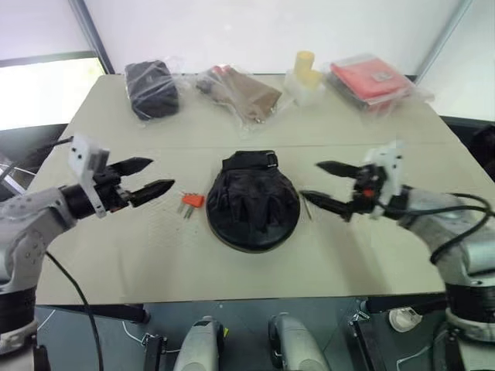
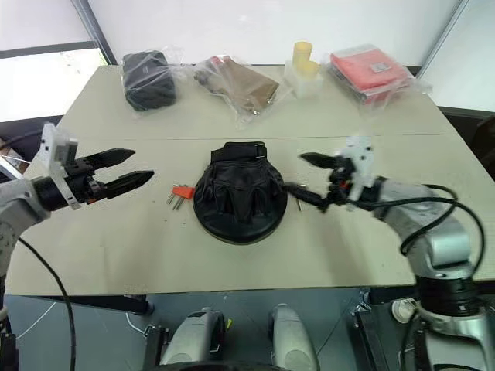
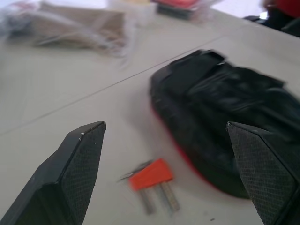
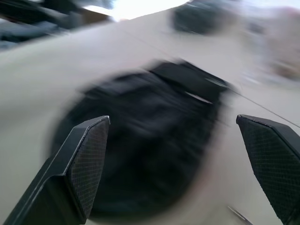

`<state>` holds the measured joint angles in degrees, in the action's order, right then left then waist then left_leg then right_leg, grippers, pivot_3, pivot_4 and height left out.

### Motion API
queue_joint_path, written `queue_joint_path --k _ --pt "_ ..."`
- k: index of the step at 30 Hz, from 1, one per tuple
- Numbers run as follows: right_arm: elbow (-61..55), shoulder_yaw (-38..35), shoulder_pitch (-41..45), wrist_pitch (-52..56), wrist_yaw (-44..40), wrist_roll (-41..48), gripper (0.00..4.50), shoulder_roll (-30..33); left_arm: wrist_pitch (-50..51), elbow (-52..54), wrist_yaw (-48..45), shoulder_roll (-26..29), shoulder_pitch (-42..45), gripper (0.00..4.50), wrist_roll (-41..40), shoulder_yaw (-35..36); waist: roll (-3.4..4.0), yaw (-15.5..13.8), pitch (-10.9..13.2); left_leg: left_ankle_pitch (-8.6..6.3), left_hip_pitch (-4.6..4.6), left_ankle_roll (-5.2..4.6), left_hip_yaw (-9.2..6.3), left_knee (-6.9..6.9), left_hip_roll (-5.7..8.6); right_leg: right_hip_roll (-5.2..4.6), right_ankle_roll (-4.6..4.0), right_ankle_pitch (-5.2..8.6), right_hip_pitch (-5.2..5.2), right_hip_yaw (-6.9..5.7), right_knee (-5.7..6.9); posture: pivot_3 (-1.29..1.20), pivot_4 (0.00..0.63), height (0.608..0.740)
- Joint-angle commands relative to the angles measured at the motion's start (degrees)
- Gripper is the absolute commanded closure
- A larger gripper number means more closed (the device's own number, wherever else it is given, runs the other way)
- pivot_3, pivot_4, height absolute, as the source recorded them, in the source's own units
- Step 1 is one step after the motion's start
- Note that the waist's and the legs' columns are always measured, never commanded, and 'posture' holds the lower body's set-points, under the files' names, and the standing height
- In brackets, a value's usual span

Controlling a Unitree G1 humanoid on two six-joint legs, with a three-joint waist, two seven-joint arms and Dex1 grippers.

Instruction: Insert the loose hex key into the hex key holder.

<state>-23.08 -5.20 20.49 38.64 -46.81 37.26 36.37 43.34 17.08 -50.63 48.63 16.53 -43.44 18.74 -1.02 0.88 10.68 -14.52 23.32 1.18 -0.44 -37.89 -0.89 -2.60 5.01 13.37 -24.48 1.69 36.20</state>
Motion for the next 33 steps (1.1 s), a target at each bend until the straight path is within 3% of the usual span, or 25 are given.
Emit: queue_joint_path --k 1,5,11,25,33 --pt "-5.19 1.28 -1.16 2.15 3.68 2.0 0.0 -2.24 1.82 1.37 -2.41 2.55 -0.35 0.19 -1.5 -0.33 -0.02 -0.08 0.0 0.0 0.0 0.0 0.01 0.0 0.0 -0.01 -0.01 0.0 -0.01 0.0 0.0 0.0 0.15 0.74" --pt "-6.45 6.47 -2.61 1.37 5.95 -0.91 0.0 -5.02 0.72 0.14 -2.44 2.68 0.59 0.19 -0.02 -1.5 -0.02 -0.2 0.0 0.0 0.01 0.0 -0.01 -0.04 0.03 -0.04 -0.22 0.12 0.02 -0.01 -0.01 0.0 0.15 0.74" --pt "2.69 12.44 -0.52 -6.12 9.89 -12.47 0.0 -7.63 -0.58 -0.28 -1.09 0.71 0.71 0.19 1.04 -2.68 -0.02 -0.09 0.0 0.0 0.0 0.0 0.03 -0.05 0.08 -0.02 -0.21 0.12 0.01 -0.01 -0.02 0.0 0.15 0.74" --pt "4.21 4.47 -1.03 -6.83 11.82 -11.75 0.0 -9.3 -0.76 1.67 1.1 -0.29 -2.18 0.19 0.62 -1.61 -0.02 -0.15 0.0 0.0 0.01 0.0 0.0 -0.04 0.07 -0.02 -0.03 0.01 0.0 -0.01 0.0 0.0 0.15 0.74" --pt "4.02 8.53 -4.67 -6.78 11.01 -13.9 0.0 -9.96 -2.41 0.51 1.35 -1.63 -0.41 0.19 2.35 -3.9 -0.02 -0.08 0.0 0.0 0.01 0.0 0.02 -0.04 0.08 -0.01 -0.05 0.02 0.0 -0.02 0.0 0.0 0.15 0.74"
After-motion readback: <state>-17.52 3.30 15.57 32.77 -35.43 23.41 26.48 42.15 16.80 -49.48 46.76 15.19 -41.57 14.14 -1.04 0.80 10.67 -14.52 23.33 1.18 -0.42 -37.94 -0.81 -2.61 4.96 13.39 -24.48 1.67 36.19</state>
